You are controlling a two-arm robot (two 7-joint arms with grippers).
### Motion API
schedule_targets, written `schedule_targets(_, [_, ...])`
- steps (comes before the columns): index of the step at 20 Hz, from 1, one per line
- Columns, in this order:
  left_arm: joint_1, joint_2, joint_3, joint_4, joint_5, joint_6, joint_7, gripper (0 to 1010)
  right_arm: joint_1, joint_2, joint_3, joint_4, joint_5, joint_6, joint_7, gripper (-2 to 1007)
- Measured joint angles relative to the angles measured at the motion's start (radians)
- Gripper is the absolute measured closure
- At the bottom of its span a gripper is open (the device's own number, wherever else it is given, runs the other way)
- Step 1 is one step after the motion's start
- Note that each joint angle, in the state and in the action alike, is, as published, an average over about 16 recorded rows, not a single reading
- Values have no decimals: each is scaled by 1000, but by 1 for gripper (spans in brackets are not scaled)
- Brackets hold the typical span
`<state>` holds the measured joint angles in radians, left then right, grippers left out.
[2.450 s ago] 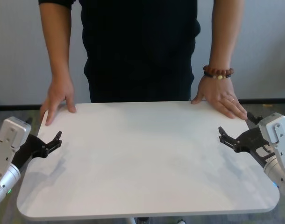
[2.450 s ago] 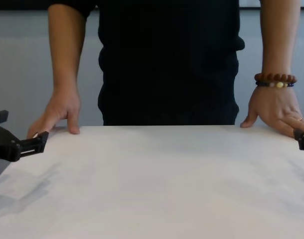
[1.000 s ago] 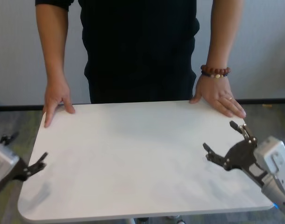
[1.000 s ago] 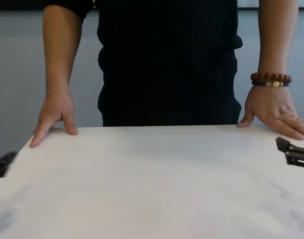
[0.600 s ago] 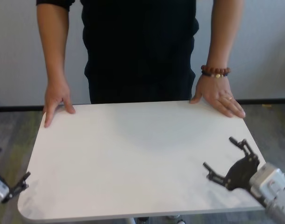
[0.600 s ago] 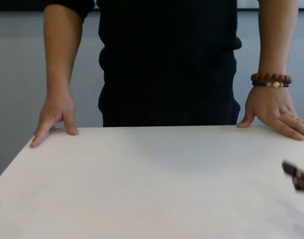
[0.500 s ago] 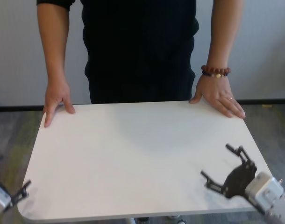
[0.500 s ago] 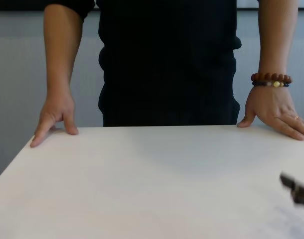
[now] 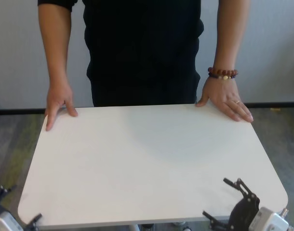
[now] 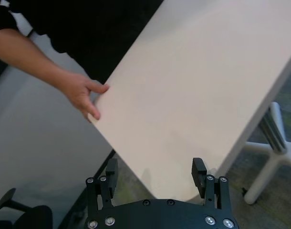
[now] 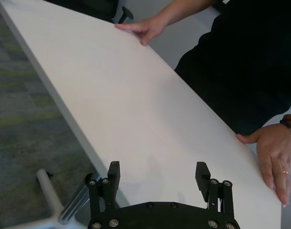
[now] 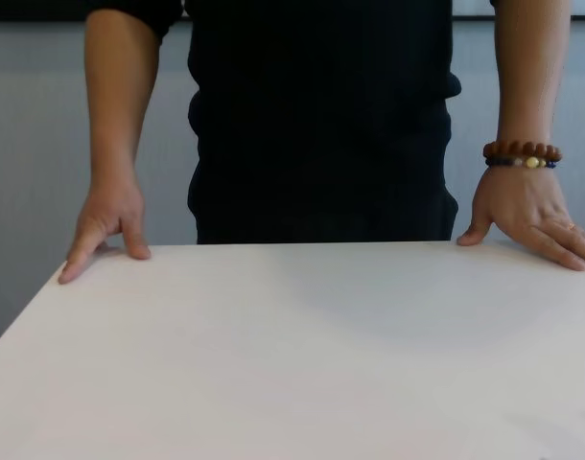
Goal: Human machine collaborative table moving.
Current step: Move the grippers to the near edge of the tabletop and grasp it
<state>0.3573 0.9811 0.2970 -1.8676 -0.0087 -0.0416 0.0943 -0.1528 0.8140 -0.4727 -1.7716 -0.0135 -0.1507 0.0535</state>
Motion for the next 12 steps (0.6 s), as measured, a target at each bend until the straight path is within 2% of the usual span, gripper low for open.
schedule_targets(6, [45, 36, 8, -59, 37, 52, -28, 10, -59, 36, 11, -38, -23, 11, -6, 4])
schedule_targets(12, [69, 51, 27, -99, 105, 109, -39, 10, -115, 53, 28, -60, -63, 20, -42, 4])
